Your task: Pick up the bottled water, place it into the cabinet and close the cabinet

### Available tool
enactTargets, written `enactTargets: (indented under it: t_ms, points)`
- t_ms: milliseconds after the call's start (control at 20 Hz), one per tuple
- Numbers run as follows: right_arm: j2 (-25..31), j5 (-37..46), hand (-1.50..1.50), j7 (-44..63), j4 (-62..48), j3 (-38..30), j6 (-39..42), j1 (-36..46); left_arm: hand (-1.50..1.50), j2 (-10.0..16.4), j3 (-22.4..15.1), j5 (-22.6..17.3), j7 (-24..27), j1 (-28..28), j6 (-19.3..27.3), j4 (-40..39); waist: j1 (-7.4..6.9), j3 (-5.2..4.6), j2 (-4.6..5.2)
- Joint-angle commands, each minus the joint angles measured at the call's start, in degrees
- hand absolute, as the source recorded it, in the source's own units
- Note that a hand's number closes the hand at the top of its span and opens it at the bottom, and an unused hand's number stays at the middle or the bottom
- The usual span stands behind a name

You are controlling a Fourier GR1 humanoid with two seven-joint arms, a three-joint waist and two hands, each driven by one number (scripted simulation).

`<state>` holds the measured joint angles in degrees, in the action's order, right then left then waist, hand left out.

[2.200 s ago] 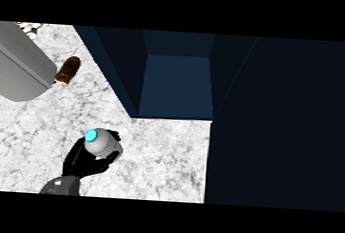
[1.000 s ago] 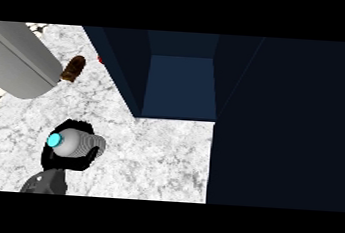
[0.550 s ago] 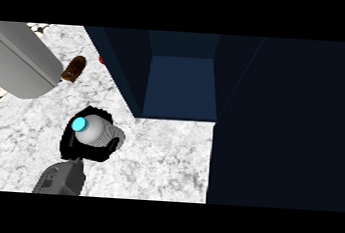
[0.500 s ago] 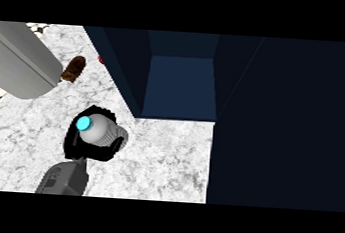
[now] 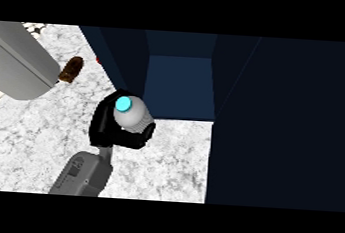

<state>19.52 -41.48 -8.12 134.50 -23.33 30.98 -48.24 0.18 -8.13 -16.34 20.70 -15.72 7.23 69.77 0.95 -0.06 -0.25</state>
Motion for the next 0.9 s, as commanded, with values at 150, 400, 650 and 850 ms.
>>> enactTargets:
  t_ms: [150, 400, 650, 850]
  points:
    - [-1.2, -5.7, -1.50, 3.5, 11.1, -0.6, -2.4, -2.5, 1.50, -0.2, -7.4, -0.9, -3.4, -8.3, 13.9, -1.5, 0.54, -0.03, 0.25]
    - [-2.2, -5.8, -1.50, 2.5, 10.3, -0.2, -0.9, -3.6, 1.50, -0.2, -9.1, 0.8, -4.4, -14.8, 21.9, -8.8, 1.12, -0.02, 0.26]
    - [-1.0, -6.1, -1.50, 5.5, 11.6, 2.4, -5.0, -1.1, 1.50, -0.2, -10.1, -1.1, -6.6, -21.8, 24.9, -16.8, 1.34, -0.08, 0.63]
    - [0.1, -9.2, -1.50, 4.6, 10.0, -0.3, -2.8, -1.1, 1.50, -0.2, -7.9, -2.5, -4.0, -24.1, 23.5, -22.4, 1.01, -0.06, 0.52]
